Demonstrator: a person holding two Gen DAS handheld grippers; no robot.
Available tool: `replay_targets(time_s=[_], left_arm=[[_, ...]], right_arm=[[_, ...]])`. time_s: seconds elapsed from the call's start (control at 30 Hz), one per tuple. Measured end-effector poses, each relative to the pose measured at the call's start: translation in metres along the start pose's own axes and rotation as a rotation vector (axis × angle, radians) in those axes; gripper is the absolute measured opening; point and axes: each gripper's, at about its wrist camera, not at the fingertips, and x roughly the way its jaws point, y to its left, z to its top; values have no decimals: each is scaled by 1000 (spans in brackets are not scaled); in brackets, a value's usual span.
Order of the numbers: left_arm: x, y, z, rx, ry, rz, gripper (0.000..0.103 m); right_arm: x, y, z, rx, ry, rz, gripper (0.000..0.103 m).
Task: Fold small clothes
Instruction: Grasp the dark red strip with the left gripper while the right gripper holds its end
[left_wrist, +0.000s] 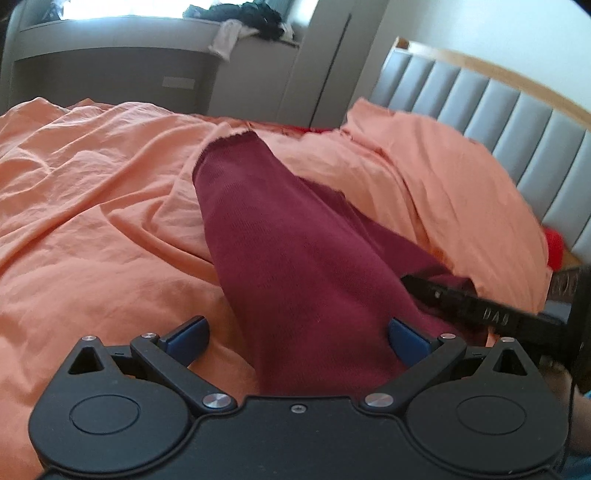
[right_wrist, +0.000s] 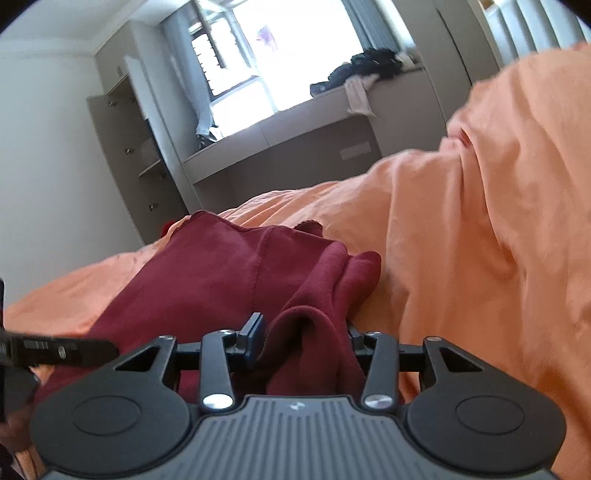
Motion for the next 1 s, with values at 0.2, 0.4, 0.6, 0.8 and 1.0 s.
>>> replay_targets(time_s=[0.2,0.4,0.6,0.8,1.0], left_arm=[[2,4,7,-32,50,-10,103],[1,2,4,-24,34,-5,103],[1,-2,3,-17,28,8,101],[-1,-2,3,-22,29,6,99],[-1,-3,3,-30,29,0,95]], right_arm=[[4,-3,1,46,8,2,52],[5,-6,0,65,7,5,53],[6,-7,-1,84,7,5,53],[6,-7,-3,97,8,3,53],[6,-6,-3,100,7,-2,53]])
